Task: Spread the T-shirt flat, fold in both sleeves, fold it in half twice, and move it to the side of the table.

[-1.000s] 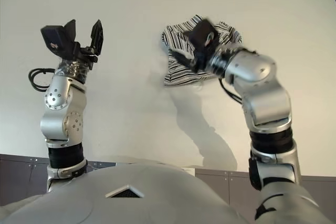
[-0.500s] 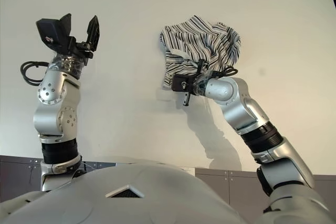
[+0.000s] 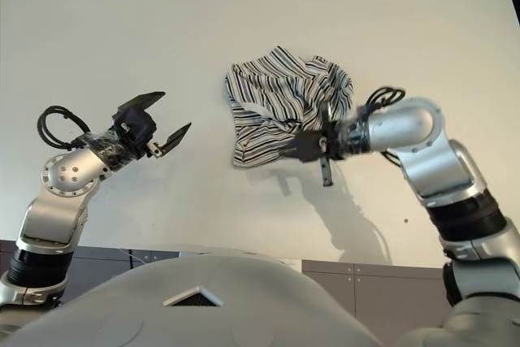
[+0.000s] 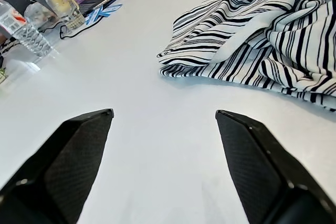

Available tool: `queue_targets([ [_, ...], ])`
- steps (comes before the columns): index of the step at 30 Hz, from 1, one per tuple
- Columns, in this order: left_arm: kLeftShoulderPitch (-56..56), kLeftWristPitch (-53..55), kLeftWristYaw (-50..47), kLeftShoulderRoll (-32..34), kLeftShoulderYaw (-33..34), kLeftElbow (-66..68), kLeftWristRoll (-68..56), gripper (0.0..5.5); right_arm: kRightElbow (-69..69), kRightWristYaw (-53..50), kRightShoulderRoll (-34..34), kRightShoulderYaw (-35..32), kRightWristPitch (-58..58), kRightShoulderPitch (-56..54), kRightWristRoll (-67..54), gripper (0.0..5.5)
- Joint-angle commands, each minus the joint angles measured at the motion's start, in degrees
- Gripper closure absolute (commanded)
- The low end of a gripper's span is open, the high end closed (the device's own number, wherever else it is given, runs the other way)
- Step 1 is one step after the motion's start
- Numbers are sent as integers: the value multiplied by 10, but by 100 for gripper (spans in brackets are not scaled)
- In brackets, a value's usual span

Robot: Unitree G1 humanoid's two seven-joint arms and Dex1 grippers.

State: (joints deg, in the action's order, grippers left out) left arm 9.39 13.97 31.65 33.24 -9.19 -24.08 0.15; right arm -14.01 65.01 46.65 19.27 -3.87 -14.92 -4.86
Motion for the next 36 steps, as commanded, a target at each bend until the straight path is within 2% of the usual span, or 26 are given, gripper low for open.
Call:
queue_targets([
  [1,-42,-2,10,-8,45,15,-41,190,37,-117,-97,78,-21,-13,127,537],
  [3,-46,-4,5,-14,62,31,-53,190,107,-168,-99,145,30,7,237,537],
  [6,-43,-12,2,-14,62,46,-47,190,108,-177,-86,160,45,30,280,537],
  [9,-29,-15,-12,-23,52,40,-33,190,66,-119,-48,154,69,32,261,537],
  [12,-18,-12,-22,-26,55,24,-28,190,8,-1,0,175,113,37,186,537],
  [15,3,-11,-17,-15,62,8,-26,190,63,57,79,166,201,23,198,537],
  [17,30,-12,-6,-4,63,-3,-26,190,111,51,93,123,223,-6,178,537],
  [19,50,-15,7,4,54,-11,-25,190,97,33,61,79,194,-20,113,537],
  [21,63,-14,16,7,37,-22,-22,190,29,0,20,20,77,-19,16,537],
  [23,72,-13,19,8,25,-31,-15,190,-4,-9,28,-5,8,-2,0,537],
  [26,88,-4,20,3,8,-53,-11,190,39,-35,40,30,25,28,97,537],
  [28,71,2,29,-1,-4,-50,-15,190,69,-73,15,61,35,48,153,537],
  [31,53,14,34,-15,-15,-58,-31,190,111,-105,-66,84,8,13,171,537],
  [34,41,22,33,-25,-27,-56,-35,190,142,-110,-129,48,-56,-45,121,537],
  [36,35,20,28,-30,-23,-45,-36,190,137,-75,-142,12,-105,-89,61,537],
])
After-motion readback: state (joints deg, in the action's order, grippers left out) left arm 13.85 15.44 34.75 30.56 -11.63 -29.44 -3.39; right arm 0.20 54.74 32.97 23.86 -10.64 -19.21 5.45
